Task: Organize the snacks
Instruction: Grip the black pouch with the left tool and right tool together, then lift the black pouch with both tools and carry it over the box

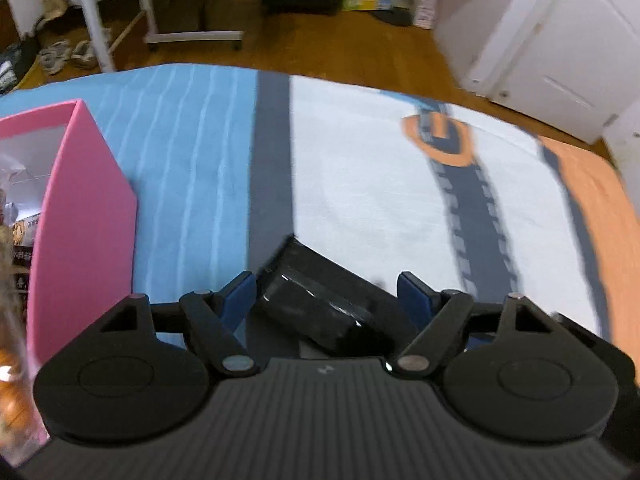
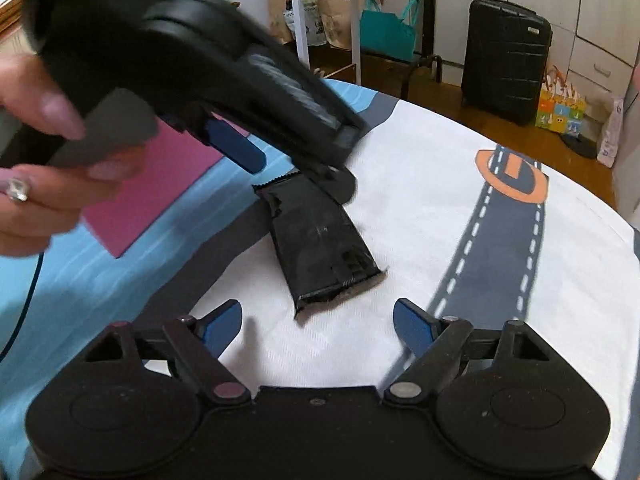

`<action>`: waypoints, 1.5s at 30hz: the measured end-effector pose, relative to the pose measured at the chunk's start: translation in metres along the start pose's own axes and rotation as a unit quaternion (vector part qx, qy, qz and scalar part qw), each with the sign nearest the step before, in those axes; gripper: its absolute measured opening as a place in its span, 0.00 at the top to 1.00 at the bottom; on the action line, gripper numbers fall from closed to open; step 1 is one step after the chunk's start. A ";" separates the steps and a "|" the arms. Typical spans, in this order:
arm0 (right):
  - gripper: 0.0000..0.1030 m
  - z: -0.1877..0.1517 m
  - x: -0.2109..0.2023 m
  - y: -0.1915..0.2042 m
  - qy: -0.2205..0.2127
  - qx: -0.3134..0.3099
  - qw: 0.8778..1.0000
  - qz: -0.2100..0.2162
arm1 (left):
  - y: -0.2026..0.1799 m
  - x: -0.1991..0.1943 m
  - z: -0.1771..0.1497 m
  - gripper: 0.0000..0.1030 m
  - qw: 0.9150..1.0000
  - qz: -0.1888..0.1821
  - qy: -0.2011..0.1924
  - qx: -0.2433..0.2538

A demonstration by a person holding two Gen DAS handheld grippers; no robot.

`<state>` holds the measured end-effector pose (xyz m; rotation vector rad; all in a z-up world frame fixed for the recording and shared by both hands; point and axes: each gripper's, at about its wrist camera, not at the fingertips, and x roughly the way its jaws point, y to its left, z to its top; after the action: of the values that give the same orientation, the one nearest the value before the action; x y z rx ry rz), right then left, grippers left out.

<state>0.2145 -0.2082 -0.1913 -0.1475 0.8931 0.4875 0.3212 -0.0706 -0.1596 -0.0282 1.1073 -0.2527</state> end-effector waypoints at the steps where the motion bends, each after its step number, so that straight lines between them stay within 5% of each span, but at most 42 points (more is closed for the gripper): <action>1: 0.16 0.001 0.005 0.004 -0.008 -0.011 1.000 -0.015 | 0.001 0.005 0.001 0.25 1.000 0.016 -0.005 -0.002; 5: 0.19 0.003 0.017 0.015 -0.023 -0.076 0.994 -0.076 | 0.011 0.013 0.002 0.25 0.999 0.024 -0.026 -0.029; 12: 0.19 0.001 0.001 -0.010 -0.035 -0.064 0.990 -0.122 | 0.016 0.020 0.000 0.25 0.999 0.002 -0.011 -0.033; 17: 0.30 -0.001 -0.002 -0.028 -0.026 -0.009 0.997 -0.076 | 0.014 0.021 -0.008 0.26 0.997 -0.042 0.011 -0.059; 23: 0.25 0.000 0.019 -0.026 -0.024 0.010 0.999 -0.038 | 0.000 0.024 -0.015 0.37 0.996 -0.068 0.020 -0.051; 35: 0.30 0.001 0.010 -0.014 -0.021 0.033 0.997 -0.061 | -0.018 -0.008 -0.030 0.42 0.999 -0.051 0.013 -0.005; 45: 0.26 -0.004 -0.040 0.019 -0.017 0.041 0.997 -0.068 | -0.025 -0.070 -0.054 0.44 0.998 -0.057 0.021 0.032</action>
<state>0.1817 -0.2061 -0.1618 -0.1243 0.8618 0.3265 0.2391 -0.0737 -0.1188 -0.0297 1.1400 -0.3926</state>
